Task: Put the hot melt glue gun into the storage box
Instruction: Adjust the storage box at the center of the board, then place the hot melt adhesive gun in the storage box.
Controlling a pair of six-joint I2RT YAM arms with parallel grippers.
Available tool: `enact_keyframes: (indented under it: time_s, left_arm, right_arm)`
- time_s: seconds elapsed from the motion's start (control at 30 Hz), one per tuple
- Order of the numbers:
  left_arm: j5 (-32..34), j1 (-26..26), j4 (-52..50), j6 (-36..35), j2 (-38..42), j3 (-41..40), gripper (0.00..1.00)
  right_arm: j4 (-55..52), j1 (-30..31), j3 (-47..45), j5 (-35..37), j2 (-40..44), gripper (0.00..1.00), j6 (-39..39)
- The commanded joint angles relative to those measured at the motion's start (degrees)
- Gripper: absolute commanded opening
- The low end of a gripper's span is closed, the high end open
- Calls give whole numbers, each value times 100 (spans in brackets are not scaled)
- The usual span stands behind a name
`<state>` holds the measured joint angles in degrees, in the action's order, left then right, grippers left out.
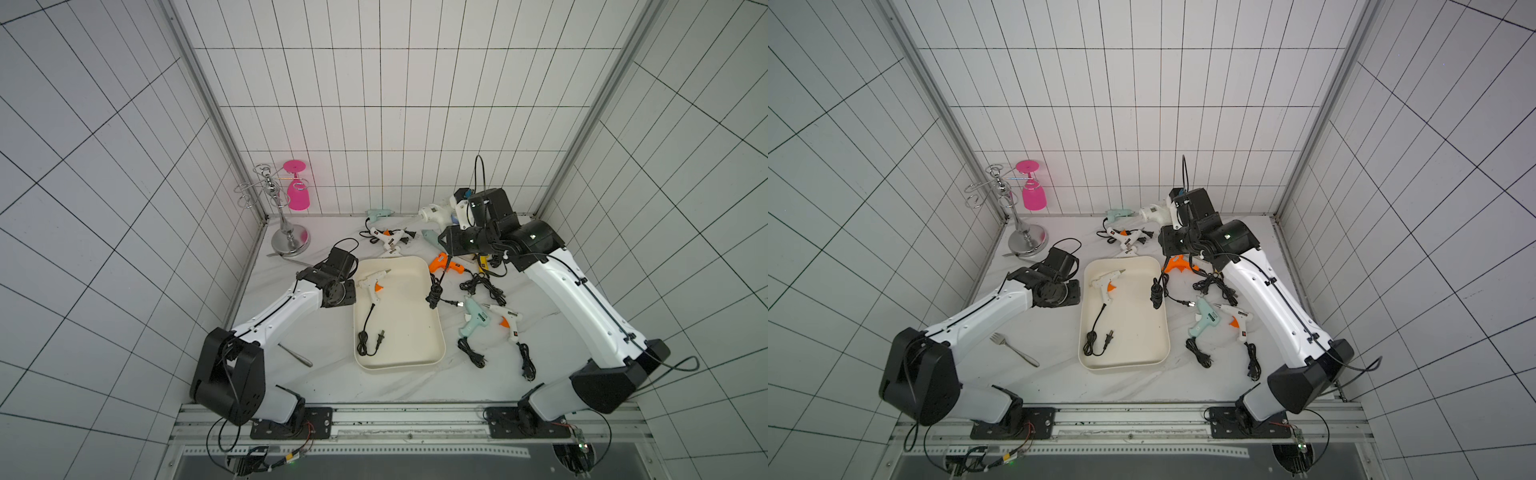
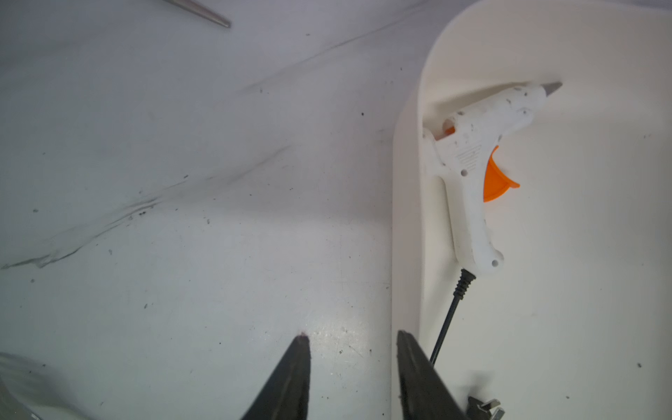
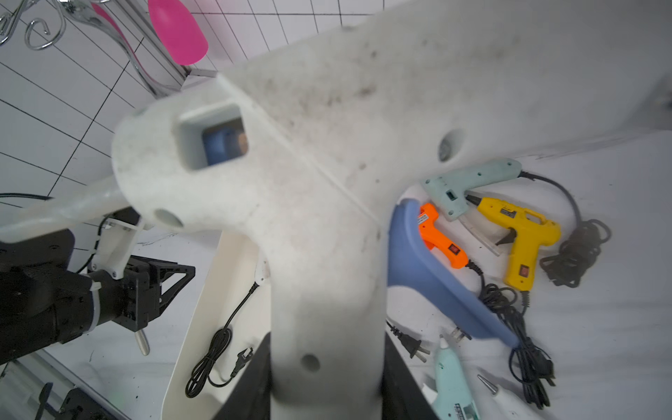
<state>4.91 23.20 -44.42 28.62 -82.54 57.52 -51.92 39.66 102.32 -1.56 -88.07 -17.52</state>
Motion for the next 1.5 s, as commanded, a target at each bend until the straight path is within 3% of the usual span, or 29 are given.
enact_keyframes:
  time_s: [0.0,0.33,0.53,0.73,0.87,1.1,1.47]
  left_arm:
    - [-565,108,611,491,157,-311,25]
    - [-830,560,1582,1760,574,-1331,17]
    - [-544,651,1272,1805,1017,-1205,20]
    - [480,656,32,1211,2089,-439,43]
    - [1053,612,81,662,2688,-195,58]
    - [522,100,-96,-121,2639,414,62]
    - [227,23,-103,-910,2732,306,63]
  right_arm:
    - [694,265,-305,-217,-206,8,-459]
    - [1632,621,-1221,-63,-848,6,-1199]
    - [1843,762,-1395,-61,-1304,7,-1502]
    - [1807,918,-1511,-240,-1851,7,-1769]
    - [2009,988,-1560,-270,-2221,6,-2025]
    - [1920,1077,-1431,-19,-2778,6,-2307]
    - [1764,1597,-1413,807,-3226,3,-2735]
